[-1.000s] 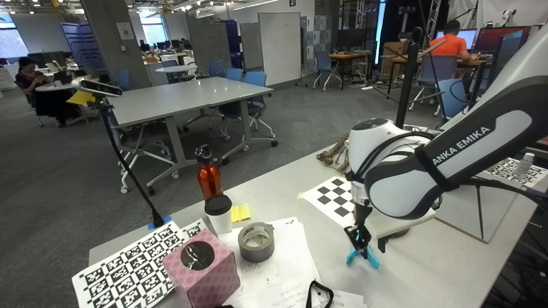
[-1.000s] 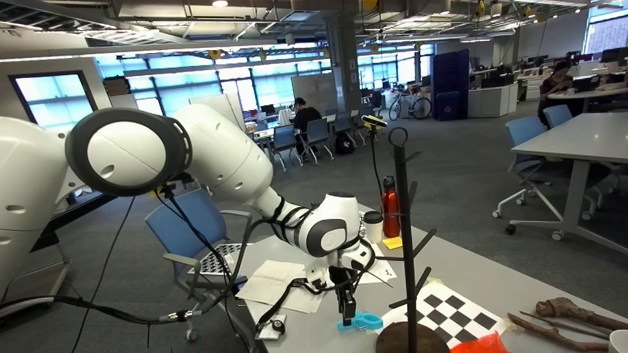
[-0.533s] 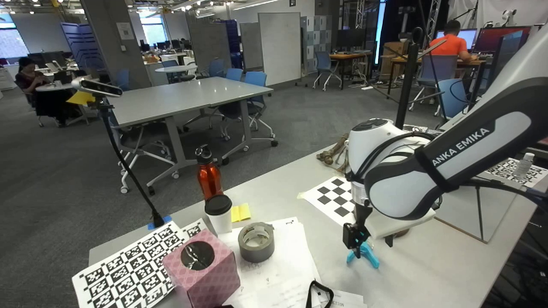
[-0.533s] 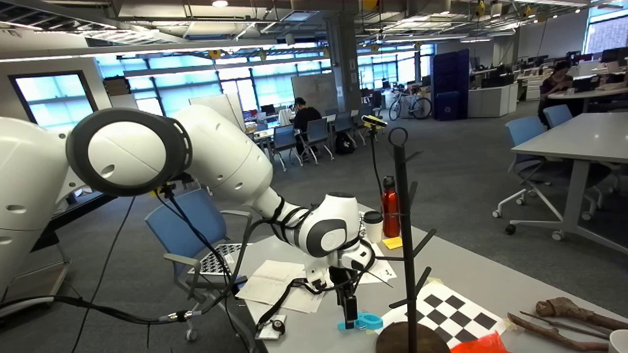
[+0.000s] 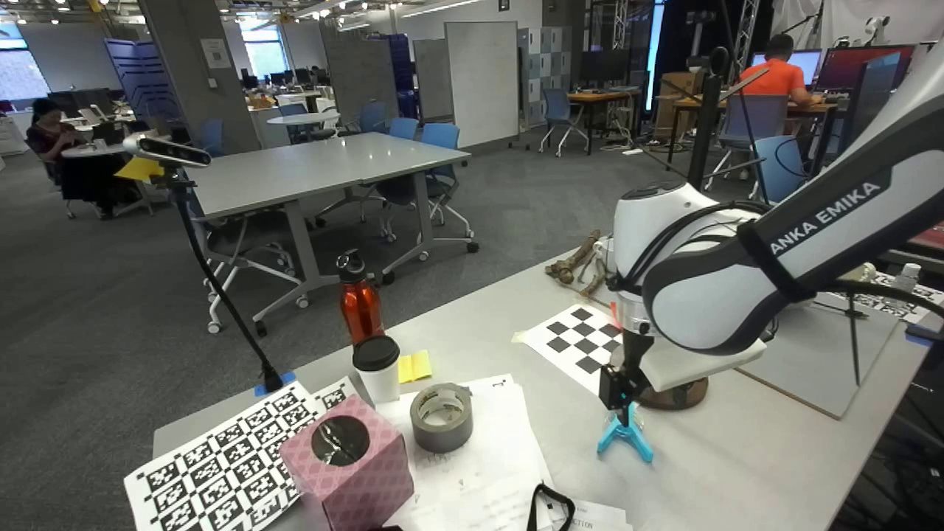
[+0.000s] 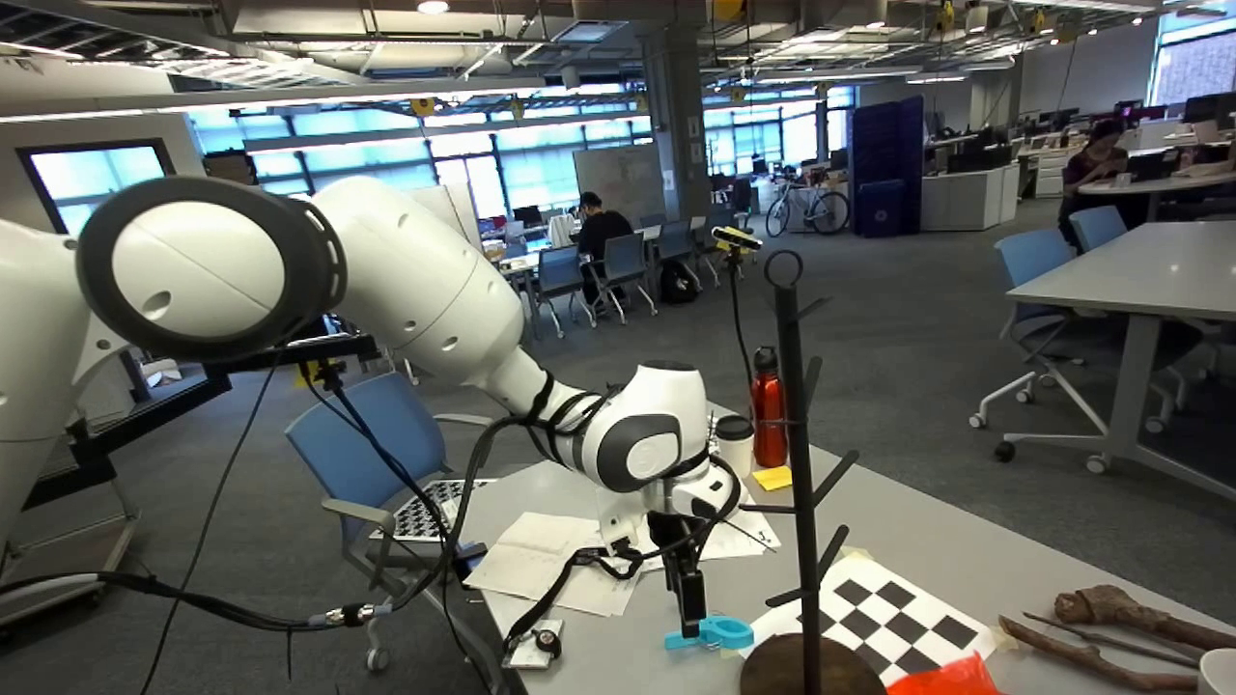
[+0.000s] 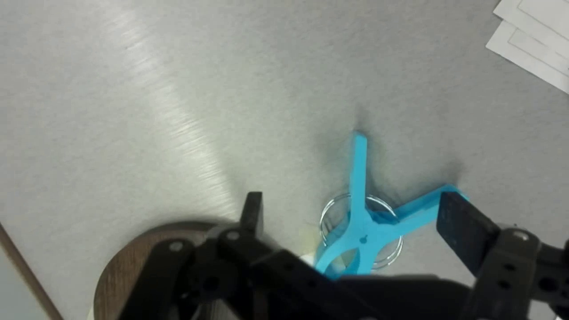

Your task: Take the object from the stand and put it on the table

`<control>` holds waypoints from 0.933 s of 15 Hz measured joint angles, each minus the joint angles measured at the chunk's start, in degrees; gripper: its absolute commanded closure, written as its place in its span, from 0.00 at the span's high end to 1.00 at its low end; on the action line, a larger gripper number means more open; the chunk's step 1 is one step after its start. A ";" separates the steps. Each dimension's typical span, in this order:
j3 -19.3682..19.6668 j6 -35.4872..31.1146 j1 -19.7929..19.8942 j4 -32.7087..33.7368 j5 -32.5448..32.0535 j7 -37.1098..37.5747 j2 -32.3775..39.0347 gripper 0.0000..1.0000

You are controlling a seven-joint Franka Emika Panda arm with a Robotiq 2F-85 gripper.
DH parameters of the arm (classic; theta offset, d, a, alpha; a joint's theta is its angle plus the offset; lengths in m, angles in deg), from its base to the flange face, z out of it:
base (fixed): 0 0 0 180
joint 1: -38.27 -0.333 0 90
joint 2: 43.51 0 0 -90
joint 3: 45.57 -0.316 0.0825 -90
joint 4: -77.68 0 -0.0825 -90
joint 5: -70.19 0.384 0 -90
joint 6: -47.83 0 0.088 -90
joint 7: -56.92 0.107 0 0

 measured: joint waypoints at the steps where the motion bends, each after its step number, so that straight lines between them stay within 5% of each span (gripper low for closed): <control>1: 0.08 0.00 0.00 -0.85 0.00 -0.01 -1.04 1.00; 14: -1.91 0.00 -0.03 -14.02 0.00 -0.22 -17.10 1.00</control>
